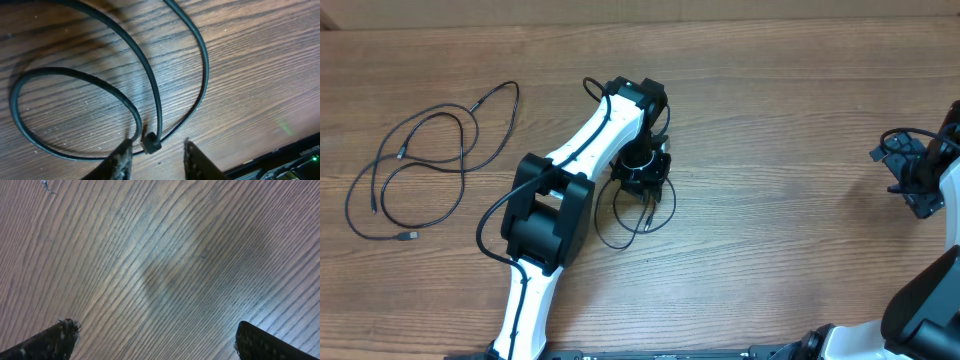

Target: Untangle cables

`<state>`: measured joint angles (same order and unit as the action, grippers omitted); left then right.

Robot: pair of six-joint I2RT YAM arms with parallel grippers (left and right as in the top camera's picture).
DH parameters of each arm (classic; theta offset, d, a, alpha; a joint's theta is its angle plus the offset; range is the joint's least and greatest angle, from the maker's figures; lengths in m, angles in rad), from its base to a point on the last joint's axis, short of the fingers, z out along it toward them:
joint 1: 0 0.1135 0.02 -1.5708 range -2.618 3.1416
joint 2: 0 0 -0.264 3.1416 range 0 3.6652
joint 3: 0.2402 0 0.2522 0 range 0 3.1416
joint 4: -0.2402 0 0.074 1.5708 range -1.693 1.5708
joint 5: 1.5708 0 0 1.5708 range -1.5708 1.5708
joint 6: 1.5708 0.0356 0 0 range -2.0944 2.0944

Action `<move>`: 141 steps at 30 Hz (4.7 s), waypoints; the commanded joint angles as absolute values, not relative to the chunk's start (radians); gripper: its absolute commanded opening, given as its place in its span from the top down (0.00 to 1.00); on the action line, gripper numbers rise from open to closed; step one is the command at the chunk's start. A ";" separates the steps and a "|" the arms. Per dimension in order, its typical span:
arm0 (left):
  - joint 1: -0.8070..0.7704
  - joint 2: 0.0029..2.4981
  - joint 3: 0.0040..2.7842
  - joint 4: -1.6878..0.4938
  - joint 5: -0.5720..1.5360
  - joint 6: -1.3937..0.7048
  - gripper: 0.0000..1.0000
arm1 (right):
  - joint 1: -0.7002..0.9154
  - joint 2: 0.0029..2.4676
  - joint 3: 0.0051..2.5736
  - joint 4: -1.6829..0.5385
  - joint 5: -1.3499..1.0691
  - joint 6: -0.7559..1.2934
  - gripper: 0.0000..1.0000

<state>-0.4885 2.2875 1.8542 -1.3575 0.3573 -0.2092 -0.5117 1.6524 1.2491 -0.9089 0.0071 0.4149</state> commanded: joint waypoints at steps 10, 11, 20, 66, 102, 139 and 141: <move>-0.526 2.255 1.874 -1.316 0.277 -0.319 0.50 | -0.514 1.647 1.247 -0.905 0.014 0.414 0.00; -0.533 2.255 1.874 -1.312 0.277 -0.319 0.50 | -0.514 1.647 1.247 -0.905 0.014 0.414 0.00; -0.594 2.255 1.858 -1.308 0.131 -0.397 0.44 | -0.514 1.647 1.247 -0.905 0.014 0.414 0.00; -0.580 1.605 1.720 -0.903 -0.729 -0.472 0.96 | -0.514 1.647 1.247 -0.905 0.014 0.414 0.00; 0.256 1.966 1.717 -1.048 -0.159 -0.478 0.41 | -0.514 1.647 1.247 -0.905 0.014 0.414 0.00; -0.124 2.175 1.620 -1.068 0.203 -0.235 0.11 | -0.514 1.647 1.247 -0.905 0.014 0.414 0.00; -0.151 2.175 1.612 -1.063 0.199 -0.236 0.08 | -0.514 1.647 1.247 -0.905 0.014 0.414 0.00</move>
